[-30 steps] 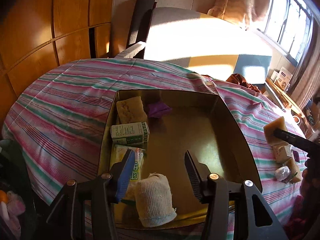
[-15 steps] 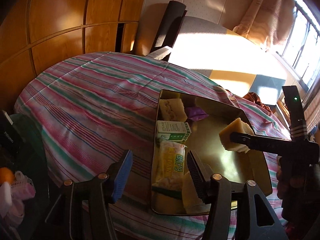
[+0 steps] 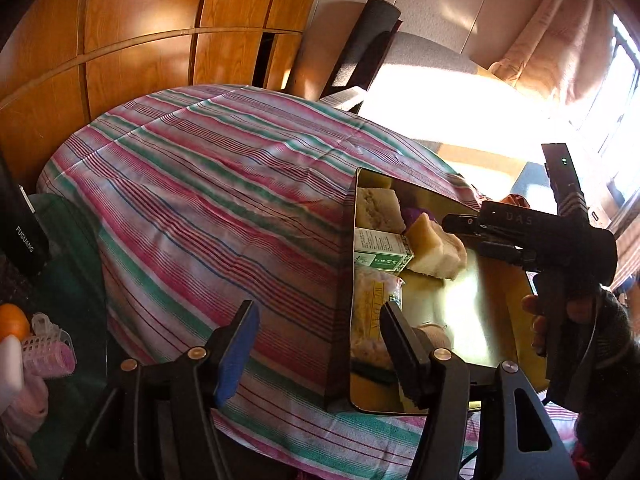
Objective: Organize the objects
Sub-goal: 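Lower the yellow sponge block into the gold tray and open the right gripper, then grasp the clear plastic-wrapped bundle with the left gripper while the right reaches toward the purple packet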
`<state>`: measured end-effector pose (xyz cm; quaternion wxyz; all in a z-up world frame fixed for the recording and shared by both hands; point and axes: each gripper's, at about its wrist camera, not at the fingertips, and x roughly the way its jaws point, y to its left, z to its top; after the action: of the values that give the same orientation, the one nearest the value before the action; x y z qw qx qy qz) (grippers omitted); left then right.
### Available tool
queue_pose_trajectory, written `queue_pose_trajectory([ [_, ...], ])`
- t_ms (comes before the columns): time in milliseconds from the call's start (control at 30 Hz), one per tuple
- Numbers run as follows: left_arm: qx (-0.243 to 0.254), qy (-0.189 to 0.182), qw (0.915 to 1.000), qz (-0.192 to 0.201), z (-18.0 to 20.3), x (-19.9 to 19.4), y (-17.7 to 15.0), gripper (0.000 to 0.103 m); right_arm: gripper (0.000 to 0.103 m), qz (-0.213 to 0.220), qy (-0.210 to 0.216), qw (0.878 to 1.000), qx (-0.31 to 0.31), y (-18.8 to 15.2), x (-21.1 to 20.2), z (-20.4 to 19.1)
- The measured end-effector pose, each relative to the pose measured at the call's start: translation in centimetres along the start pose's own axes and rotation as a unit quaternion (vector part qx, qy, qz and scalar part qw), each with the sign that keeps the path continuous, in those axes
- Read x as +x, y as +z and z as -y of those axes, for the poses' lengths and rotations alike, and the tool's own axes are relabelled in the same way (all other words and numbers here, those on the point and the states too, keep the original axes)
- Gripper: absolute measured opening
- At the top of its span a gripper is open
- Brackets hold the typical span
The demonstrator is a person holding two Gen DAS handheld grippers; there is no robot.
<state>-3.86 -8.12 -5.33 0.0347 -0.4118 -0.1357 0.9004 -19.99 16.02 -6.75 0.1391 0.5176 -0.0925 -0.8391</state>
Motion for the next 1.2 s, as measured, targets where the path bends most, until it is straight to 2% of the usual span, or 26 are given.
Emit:
queue_pose_trajectory([
  [100, 0.009, -0.007, 0.9999, 0.004, 0.8, -0.4, -0.1, 0.064, 0.085, 0.012, 0.005, 1.000, 0.000, -0.9, -1.5, 0.3],
  [367, 0.035, -0.018, 0.9992, 0.007, 3.1, -1.0, -0.5, 0.069, 0.085, 0.055, -0.030, 0.998, -0.021, -5.2, -7.0, 2.7],
  [633, 0.063, -0.034, 0.9974, 0.000, 5.6, -1.0, -1.4, 0.072, 0.085, 0.094, -0.066, 0.993, 0.027, -9.4, -12.7, 8.9],
  [767, 0.081, -0.041, 0.9959, -0.008, 7.1, -0.8, -1.8, 0.073, 0.085, 0.108, -0.098, 0.988, 0.054, -10.9, -15.2, 12.4],
  [833, 0.091, -0.046, 0.9948, -0.009, 7.9, -0.9, -1.9, 0.077, 0.085, 0.115, -0.110, 0.985, 0.070, -11.6, -16.5, 14.2],
  [1000, 0.119, -0.060, 0.9910, -0.011, 10.5, -1.2, -2.2, 0.080, 0.085, 0.139, -0.149, 0.971, 0.127, -14.0, -20.6, 20.3],
  [1200, 0.167, -0.087, 0.9820, -0.014, 15.0, -1.3, -2.7, 0.080, 0.086, 0.176, -0.209, 0.936, 0.223, -17.5, -25.4, 28.3],
])
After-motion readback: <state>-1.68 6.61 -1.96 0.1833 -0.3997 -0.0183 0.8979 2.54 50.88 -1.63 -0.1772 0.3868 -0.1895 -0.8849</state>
